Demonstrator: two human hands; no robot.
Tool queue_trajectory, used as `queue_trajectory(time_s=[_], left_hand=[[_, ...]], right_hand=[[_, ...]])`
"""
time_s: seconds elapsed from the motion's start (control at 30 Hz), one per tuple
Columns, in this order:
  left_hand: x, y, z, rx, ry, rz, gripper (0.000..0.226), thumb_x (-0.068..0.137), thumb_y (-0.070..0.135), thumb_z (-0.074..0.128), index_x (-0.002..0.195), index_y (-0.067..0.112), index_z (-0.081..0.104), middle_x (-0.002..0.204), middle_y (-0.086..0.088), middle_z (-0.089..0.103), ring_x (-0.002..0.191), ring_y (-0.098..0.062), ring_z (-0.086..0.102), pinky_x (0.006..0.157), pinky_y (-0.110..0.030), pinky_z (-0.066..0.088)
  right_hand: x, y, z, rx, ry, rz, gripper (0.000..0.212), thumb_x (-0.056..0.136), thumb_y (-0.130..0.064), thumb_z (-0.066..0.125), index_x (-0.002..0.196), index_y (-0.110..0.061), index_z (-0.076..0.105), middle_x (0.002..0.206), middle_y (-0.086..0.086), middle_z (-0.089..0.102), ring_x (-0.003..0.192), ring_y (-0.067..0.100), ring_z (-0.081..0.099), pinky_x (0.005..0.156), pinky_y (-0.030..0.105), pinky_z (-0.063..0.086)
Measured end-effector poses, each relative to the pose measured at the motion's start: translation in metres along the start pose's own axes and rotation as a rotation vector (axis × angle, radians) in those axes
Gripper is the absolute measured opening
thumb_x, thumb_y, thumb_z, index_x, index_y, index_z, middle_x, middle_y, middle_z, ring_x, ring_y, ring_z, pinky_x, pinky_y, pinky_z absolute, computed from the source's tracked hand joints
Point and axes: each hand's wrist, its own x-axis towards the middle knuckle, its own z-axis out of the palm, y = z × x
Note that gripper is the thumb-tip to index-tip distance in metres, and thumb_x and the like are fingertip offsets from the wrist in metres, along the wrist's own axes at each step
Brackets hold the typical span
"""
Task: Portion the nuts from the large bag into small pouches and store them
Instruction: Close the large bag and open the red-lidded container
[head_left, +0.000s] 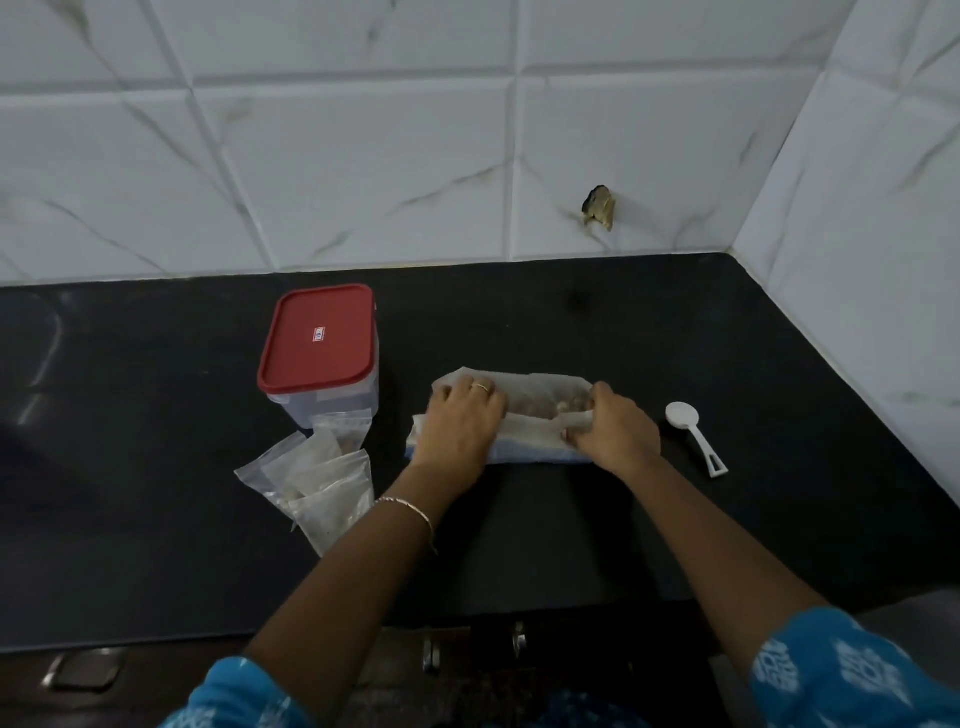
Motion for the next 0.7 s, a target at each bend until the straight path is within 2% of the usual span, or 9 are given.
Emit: queue_trajectory(time_s=[0.07, 0.17, 0.23, 0.3, 0.37, 0.47, 0.53, 0.6, 0.7], left_hand=[[-0.008, 0.009, 0.008, 0.037, 0.014, 0.09, 0.046, 0.089, 0.032, 0.063, 0.13, 0.019, 0.05, 0.14, -0.006, 0.046, 0.128, -0.023, 0.043, 0.109, -0.042, 0.035], [-0.02, 0.015, 0.025, -0.139, -0.033, 0.007, 0.048, 0.097, 0.047, 0.046, 0.134, 0.018, 0.051, 0.141, -0.004, 0.048, 0.129, -0.019, 0.044, 0.109, -0.036, 0.033], [-0.023, 0.017, 0.032, -0.18, -0.045, -0.001, 0.049, 0.096, 0.048, 0.046, 0.135, 0.018, 0.051, 0.139, -0.004, 0.049, 0.128, -0.019, 0.046, 0.107, -0.035, 0.037], [-0.02, 0.013, 0.035, -0.205, -0.052, 0.008, 0.041, 0.098, 0.04, 0.047, 0.132, 0.018, 0.053, 0.135, -0.003, 0.051, 0.123, -0.019, 0.049, 0.102, -0.033, 0.041], [-0.014, 0.009, 0.034, -0.194, -0.078, 0.008, 0.032, 0.098, 0.029, 0.049, 0.128, 0.019, 0.054, 0.131, -0.003, 0.053, 0.118, -0.018, 0.052, 0.098, -0.031, 0.044], [-0.002, 0.008, 0.026, -0.164, -0.187, -0.005, 0.036, 0.095, 0.02, 0.053, 0.131, 0.019, 0.049, 0.131, -0.004, 0.053, 0.117, -0.019, 0.054, 0.098, -0.031, 0.044], [0.014, 0.008, 0.022, -0.139, -0.275, -0.057, 0.04, 0.096, 0.019, 0.053, 0.134, 0.016, 0.045, 0.132, -0.007, 0.054, 0.119, -0.023, 0.054, 0.102, -0.036, 0.042], [0.028, 0.004, 0.021, -0.174, -0.359, -0.13, 0.041, 0.096, 0.02, 0.053, 0.136, 0.012, 0.045, 0.132, -0.01, 0.055, 0.12, -0.028, 0.054, 0.103, -0.042, 0.042], [0.032, -0.005, 0.025, -0.329, -0.373, -0.155, 0.033, 0.097, 0.025, 0.052, 0.129, 0.018, 0.053, 0.125, -0.002, 0.059, 0.114, -0.02, 0.057, 0.1, -0.037, 0.046]], right_hand=[[-0.003, -0.001, 0.005, -0.035, 0.063, -0.004, 0.045, 0.081, -0.044, 0.071, 0.106, -0.014, 0.048, 0.102, 0.005, 0.058, 0.089, 0.025, 0.061, 0.062, 0.031, 0.039], [-0.007, -0.001, 0.004, -0.166, 0.237, -0.108, 0.048, 0.074, -0.033, 0.078, 0.108, -0.015, 0.051, 0.112, 0.006, 0.052, 0.097, 0.024, 0.056, 0.064, 0.031, 0.043], [-0.011, -0.003, 0.003, -0.281, 0.335, -0.323, 0.049, 0.068, -0.018, 0.08, 0.112, -0.013, 0.057, 0.119, 0.008, 0.054, 0.104, 0.025, 0.056, 0.076, 0.034, 0.05], [-0.018, -0.004, 0.006, -0.296, 0.348, -0.599, 0.049, 0.064, -0.005, 0.077, 0.111, -0.012, 0.064, 0.12, 0.009, 0.059, 0.108, 0.027, 0.059, 0.085, 0.041, 0.052], [-0.027, 0.001, 0.016, -0.235, 0.243, -0.704, 0.039, 0.075, -0.011, 0.071, 0.113, -0.014, 0.066, 0.12, 0.005, 0.063, 0.112, 0.023, 0.06, 0.09, 0.041, 0.051], [-0.033, 0.014, 0.03, -0.139, 0.136, -0.595, 0.039, 0.089, -0.037, 0.061, 0.123, -0.018, 0.062, 0.132, 0.0, 0.058, 0.125, 0.015, 0.052, 0.105, 0.038, 0.042], [-0.03, 0.018, 0.031, -0.078, 0.163, -0.583, 0.035, 0.088, -0.032, 0.066, 0.117, -0.014, 0.064, 0.123, 0.003, 0.063, 0.116, 0.017, 0.058, 0.101, 0.037, 0.046], [-0.025, 0.014, 0.023, -0.042, 0.18, -0.56, 0.018, 0.089, -0.017, 0.064, 0.107, -0.012, 0.065, 0.103, 0.003, 0.068, 0.095, 0.02, 0.064, 0.084, 0.031, 0.05], [-0.012, 0.009, 0.01, -0.103, 0.13, -0.464, 0.016, 0.099, -0.022, 0.05, 0.11, -0.015, 0.058, 0.097, 0.003, 0.066, 0.083, 0.02, 0.062, 0.068, 0.025, 0.039]])
